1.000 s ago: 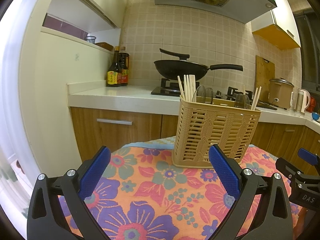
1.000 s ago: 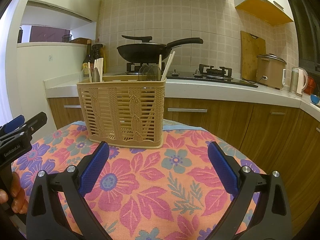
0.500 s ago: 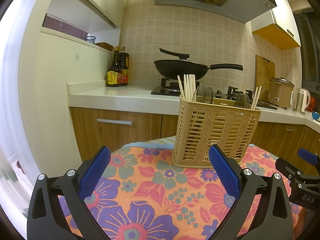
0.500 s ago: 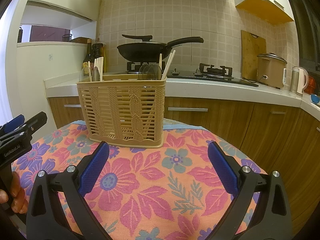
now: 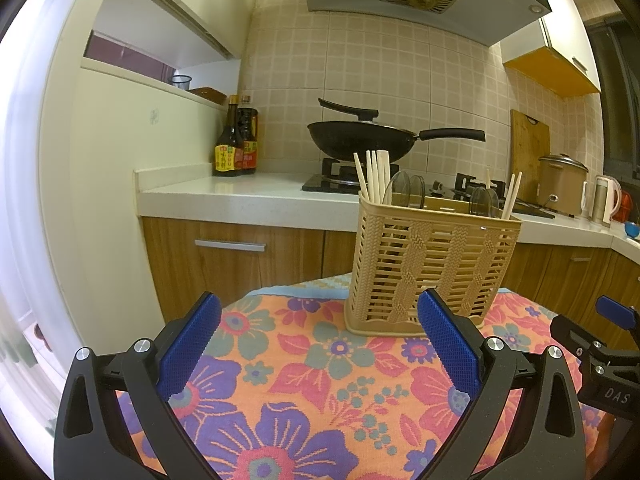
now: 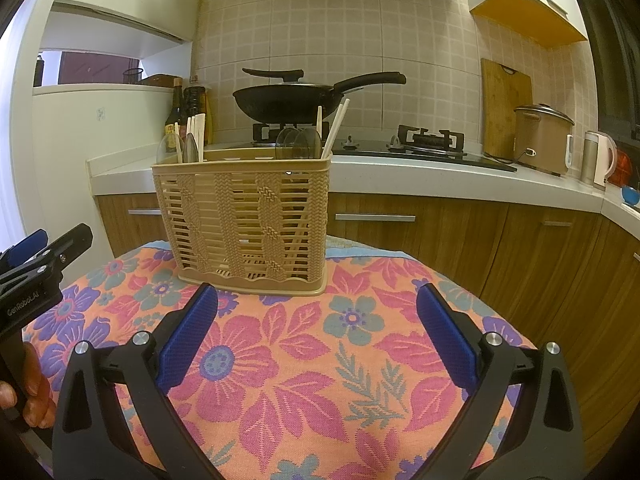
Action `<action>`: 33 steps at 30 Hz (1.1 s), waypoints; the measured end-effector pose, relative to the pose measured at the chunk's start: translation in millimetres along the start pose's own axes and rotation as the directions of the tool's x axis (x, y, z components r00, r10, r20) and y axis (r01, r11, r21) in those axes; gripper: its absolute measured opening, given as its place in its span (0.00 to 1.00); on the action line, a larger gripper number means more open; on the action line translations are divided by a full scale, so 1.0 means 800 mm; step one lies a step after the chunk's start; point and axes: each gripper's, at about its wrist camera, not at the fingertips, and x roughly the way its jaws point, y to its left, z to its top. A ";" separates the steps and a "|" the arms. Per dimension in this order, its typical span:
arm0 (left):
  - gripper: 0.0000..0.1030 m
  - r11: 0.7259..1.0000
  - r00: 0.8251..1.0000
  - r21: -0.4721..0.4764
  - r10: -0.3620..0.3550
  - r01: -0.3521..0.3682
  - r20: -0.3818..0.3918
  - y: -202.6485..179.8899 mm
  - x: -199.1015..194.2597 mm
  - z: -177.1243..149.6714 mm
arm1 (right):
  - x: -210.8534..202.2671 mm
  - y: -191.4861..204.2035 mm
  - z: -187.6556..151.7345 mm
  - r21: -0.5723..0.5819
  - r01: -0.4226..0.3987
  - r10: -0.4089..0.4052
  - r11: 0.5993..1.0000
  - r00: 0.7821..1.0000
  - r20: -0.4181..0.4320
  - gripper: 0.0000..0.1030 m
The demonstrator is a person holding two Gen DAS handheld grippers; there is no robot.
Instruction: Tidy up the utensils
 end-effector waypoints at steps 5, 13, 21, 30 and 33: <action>0.93 1.000 1.000 -0.002 0.003 -0.003 0.001 0.002 0.000 0.000 | 0.001 0.001 0.000 0.000 0.001 -0.001 1.000 1.000 -0.001 0.92; 0.93 1.000 1.000 0.002 0.000 0.000 0.003 0.001 -0.001 0.002 | 0.001 -0.001 -0.001 0.004 0.002 -0.002 1.000 1.000 -0.004 0.92; 0.93 1.000 1.000 0.021 0.023 -0.023 0.008 -0.001 -0.003 0.003 | 0.002 -0.001 -0.001 0.006 0.002 -0.002 1.000 1.000 -0.006 0.92; 0.92 0.999 0.999 0.041 0.034 -0.035 0.023 -0.003 -0.007 0.003 | 0.002 -0.001 -0.001 0.007 0.007 -0.007 1.000 1.000 -0.010 0.92; 0.93 0.999 1.000 0.033 0.027 -0.028 0.014 -0.001 -0.006 0.004 | 0.002 -0.001 -0.001 0.007 0.007 -0.007 1.000 1.000 -0.010 0.92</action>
